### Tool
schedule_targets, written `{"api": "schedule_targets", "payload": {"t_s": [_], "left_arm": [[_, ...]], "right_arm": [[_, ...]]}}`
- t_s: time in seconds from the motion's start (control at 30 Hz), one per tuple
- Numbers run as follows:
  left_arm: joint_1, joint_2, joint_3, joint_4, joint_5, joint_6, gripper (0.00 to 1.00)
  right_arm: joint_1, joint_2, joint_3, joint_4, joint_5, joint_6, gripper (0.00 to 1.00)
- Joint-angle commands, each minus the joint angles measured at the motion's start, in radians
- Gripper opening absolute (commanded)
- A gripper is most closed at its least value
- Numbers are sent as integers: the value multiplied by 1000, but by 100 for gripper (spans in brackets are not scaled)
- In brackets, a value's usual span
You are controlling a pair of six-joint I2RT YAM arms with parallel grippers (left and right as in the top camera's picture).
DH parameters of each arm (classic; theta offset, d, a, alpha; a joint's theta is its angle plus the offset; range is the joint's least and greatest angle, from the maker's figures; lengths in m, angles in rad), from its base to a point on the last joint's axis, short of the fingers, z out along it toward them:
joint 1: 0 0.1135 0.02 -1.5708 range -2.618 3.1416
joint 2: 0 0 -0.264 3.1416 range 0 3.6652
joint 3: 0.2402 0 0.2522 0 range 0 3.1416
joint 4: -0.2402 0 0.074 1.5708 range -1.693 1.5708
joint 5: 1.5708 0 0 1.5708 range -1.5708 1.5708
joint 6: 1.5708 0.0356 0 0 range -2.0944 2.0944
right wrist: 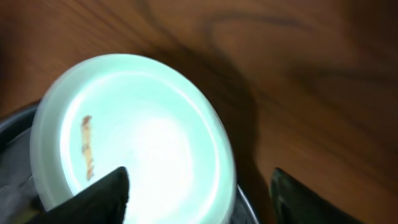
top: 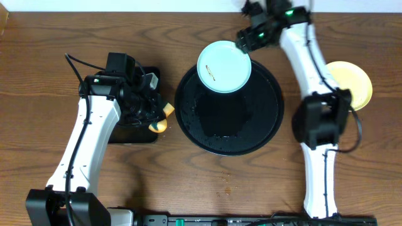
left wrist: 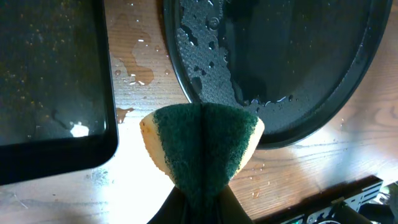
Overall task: Clean dirty plates on tray and stack at the side
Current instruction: 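Move the right gripper to grip the remaining light-blue plate's edge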
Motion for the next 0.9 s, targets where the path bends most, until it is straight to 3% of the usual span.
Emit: {"api": "schedule_targets", "payload": {"t_s": [0.0,0.07,0.17,0.33,0.47,0.63,0.73,0.87], "left_arm": [[5,-2,2,-7,5,17,8],[5,-2,2,-8,5,17,8],[5,-2,2,-13,5,17,8],[5,-2,2,-21,5,17,8],[5,-2,2,-20,5,17,8],[5,-2,2,-21,-3,17,8],[5,-2,2,-20,-3,17,8],[5,-2,2,-20,-14,17,8]], "right_arm": [[13,29,30,34,41,-2,61],[18,53,30,51,42,-2,55],[20,89,30,72,67,-2,60],[14,124,29,82,97,-2,58],[15,124,28,65,97,-2,40],[13,141,24,59,93,-2,36],[13,138,24,42,90,-2,1],[7,80,27,0,90,18,1]]}}
